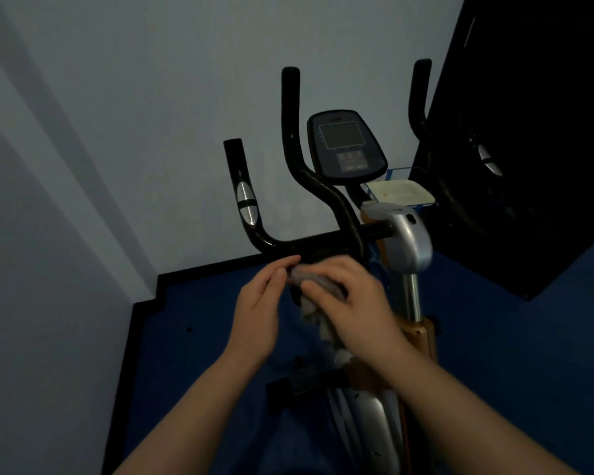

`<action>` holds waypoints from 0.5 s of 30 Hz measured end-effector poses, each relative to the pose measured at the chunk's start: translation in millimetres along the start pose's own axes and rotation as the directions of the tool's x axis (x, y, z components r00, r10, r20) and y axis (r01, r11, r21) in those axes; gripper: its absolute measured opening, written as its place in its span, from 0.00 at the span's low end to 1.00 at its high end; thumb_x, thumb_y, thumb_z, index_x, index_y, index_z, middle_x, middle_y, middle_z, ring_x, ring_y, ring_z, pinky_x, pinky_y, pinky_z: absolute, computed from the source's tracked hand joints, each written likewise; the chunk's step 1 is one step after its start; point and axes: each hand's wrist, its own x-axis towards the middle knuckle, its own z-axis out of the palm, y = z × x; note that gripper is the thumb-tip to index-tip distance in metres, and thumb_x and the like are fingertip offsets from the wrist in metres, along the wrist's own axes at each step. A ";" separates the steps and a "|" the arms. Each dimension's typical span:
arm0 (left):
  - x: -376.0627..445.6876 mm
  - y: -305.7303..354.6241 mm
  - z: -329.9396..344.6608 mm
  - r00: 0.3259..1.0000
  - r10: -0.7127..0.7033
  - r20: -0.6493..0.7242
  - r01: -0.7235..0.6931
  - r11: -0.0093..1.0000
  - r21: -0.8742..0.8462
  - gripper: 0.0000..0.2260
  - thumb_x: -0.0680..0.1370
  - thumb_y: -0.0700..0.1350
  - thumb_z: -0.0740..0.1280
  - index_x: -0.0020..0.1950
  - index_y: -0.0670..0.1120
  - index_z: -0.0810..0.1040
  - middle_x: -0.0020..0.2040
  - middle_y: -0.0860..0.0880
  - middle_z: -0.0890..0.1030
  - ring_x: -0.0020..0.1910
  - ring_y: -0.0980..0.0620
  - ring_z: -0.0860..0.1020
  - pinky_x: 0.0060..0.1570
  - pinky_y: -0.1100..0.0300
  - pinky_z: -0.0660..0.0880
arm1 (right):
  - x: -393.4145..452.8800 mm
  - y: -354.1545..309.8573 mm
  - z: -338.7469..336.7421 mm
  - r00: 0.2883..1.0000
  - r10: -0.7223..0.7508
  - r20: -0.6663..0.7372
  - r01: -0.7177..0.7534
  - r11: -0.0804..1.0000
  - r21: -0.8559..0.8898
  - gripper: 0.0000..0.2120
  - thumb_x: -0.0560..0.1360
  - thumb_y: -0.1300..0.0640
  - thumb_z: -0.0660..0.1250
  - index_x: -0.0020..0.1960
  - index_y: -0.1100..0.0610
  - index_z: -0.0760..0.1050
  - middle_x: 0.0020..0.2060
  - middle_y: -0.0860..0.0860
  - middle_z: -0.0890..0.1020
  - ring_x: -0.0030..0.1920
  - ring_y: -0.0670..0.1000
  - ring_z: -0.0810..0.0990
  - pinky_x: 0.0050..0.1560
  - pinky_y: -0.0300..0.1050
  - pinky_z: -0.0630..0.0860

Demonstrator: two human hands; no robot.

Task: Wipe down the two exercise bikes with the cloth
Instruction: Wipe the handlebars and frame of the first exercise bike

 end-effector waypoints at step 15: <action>2.2 -5.7 6.6 0.999 0.014 -0.029 -0.013 1.000 0.007 0.12 0.83 0.43 0.57 0.58 0.52 0.80 0.53 0.56 0.83 0.55 0.57 0.80 0.54 0.66 0.74 | 4.1 -11.2 14.9 0.999 -0.023 -0.049 0.003 0.931 -0.366 0.18 0.80 0.57 0.62 0.70 0.50 0.71 0.63 0.47 0.71 0.61 0.46 0.69 0.58 0.39 0.70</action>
